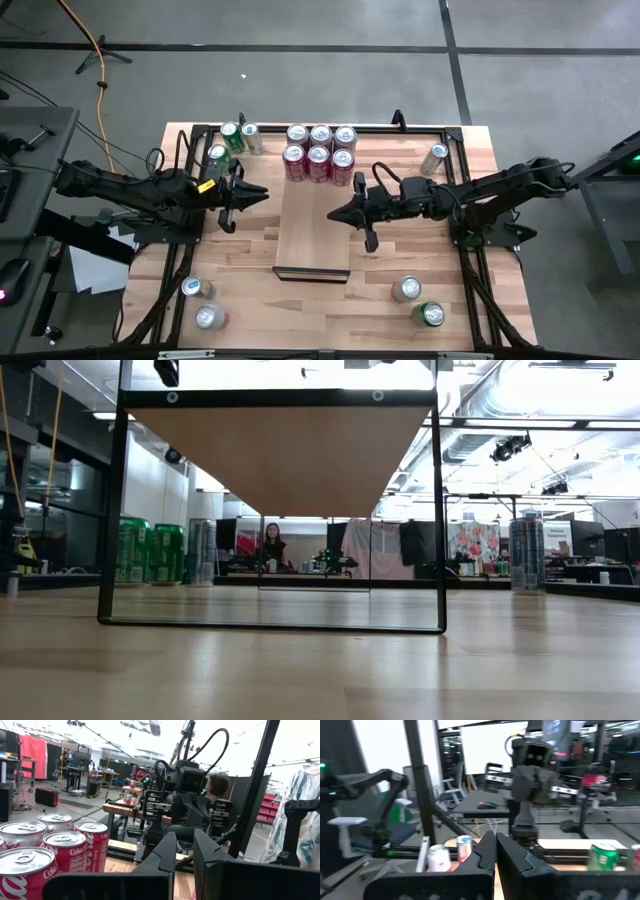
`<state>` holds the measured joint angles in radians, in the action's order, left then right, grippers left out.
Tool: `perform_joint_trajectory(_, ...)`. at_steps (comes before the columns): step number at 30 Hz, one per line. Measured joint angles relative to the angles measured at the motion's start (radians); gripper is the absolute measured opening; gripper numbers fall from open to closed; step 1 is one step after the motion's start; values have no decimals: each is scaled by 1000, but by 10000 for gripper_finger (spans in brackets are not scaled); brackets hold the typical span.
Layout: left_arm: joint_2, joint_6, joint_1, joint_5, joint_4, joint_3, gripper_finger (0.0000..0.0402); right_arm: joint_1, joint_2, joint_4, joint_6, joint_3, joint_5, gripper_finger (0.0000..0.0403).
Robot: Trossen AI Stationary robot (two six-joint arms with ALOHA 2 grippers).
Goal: Place canned beverage on shelf
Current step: Put the bottom left green soda can on the shelf
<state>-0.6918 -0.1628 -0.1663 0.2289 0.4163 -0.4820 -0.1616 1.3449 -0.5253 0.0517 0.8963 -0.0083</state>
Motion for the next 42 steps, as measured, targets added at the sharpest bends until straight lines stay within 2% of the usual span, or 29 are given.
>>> perform_joint_trajectory(5, 0, 4, 0, 0, 0, 0, 1, 0, 0, -7, 0, 0, -4, 0)
perform_joint_trajectory(15, 0, 133, 0, -1, -1, 0, 3, 0, 0, -10, -34, 0, -4, 0)
perform_joint_trajectory(42, 0, 131, 0, -1, -3, 0, 3, 0, 0, -11, -26, 0, 4, 0)
